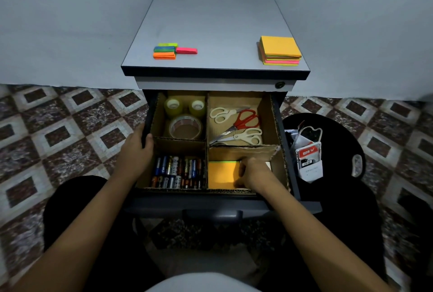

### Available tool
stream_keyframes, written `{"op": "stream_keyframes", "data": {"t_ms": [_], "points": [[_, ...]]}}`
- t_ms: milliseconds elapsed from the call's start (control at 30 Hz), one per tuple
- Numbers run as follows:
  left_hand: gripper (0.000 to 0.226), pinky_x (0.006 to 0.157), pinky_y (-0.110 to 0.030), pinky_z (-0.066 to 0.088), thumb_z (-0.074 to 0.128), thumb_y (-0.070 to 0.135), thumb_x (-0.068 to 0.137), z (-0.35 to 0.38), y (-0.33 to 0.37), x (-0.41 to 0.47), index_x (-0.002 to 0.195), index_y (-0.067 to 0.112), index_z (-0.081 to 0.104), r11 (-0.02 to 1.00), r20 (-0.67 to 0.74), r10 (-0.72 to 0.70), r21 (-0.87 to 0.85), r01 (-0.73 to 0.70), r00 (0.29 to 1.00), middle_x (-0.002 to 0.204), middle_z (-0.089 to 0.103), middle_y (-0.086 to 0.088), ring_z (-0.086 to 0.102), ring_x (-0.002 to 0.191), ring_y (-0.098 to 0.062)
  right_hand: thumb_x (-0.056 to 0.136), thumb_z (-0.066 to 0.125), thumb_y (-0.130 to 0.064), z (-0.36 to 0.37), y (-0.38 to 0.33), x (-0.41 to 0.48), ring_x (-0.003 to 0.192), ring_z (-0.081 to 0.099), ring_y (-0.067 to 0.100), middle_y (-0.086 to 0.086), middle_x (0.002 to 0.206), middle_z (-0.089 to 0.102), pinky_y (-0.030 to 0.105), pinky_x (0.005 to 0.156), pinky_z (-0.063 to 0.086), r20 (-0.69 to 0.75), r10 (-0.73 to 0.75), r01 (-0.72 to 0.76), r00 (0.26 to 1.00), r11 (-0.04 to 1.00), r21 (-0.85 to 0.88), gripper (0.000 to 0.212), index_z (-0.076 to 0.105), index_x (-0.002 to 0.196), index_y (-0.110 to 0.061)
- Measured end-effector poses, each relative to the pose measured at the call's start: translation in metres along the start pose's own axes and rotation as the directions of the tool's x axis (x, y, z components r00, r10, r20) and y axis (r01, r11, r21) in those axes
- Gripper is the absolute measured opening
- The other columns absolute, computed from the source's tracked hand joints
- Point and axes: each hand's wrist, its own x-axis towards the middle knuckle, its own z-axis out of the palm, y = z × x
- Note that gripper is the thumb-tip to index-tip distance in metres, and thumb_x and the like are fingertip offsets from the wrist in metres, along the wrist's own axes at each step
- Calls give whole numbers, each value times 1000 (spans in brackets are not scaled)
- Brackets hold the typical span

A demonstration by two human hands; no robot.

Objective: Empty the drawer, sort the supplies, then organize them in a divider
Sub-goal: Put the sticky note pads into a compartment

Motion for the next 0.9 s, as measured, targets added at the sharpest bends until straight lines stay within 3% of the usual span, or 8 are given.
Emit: {"op": "stream_keyframes", "data": {"t_ms": [133,333,467,567,700,800,900], "points": [[51,107,-41,31,36,29,101,0,2,-1,148,13,26,1000,1,0,-10,0,1000,148,35,-15,34,135,-30,74,78,-21,1,-1,0,90,58,24,13,100,63,25,69,38,-19,5,-5,1000,1000,-13,28,51,82,-16],[50,107,-41,31,37,27,101,-1,0,0,147,11,28,1000,-3,27,-12,-27,1000,146,38,-15,35,134,-29,76,76,-24,2,1,1,101,59,28,14,107,64,27,75,42,-53,15,-16,998,1000,-14,35,60,102,-6],[49,104,-42,35,38,27,100,-2,1,-1,146,10,30,998,-16,56,30,-56,998,143,40,-18,39,131,-31,80,72,-26,-4,1,-3,93,63,25,10,99,66,31,76,49,-57,-18,24,998,995,97,23,62,93,-10],[46,96,-43,40,44,21,98,-5,11,-5,141,6,38,982,-78,163,109,-154,984,135,42,-22,44,122,-35,83,70,-28,-18,-2,-15,81,62,17,4,91,64,29,71,52,-74,-36,53,997,967,249,18,62,89,-13],[39,88,-48,45,51,16,92,-7,35,-3,127,2,53,914,-173,376,231,-334,910,119,52,-23,50,108,-39,84,68,-22,-54,-4,-29,70,53,6,-8,77,58,20,64,46,-188,-86,153,978,913,379,11,60,77,-19],[31,87,-37,40,54,12,92,-2,79,4,120,2,59,898,-149,436,135,-419,887,115,55,-20,50,107,-35,85,67,-22,-87,-7,-32,69,54,3,-7,79,61,16,61,44,-272,-111,216,956,893,394,12,60,75,-20],[29,92,-32,40,52,14,93,5,129,10,120,6,59,851,-94,525,42,-523,846,116,56,-13,50,110,-26,85,67,-23,-121,-11,-27,68,56,8,-5,75,62,24,64,49,-353,-122,256,928,895,364,12,62,75,-19]]}}
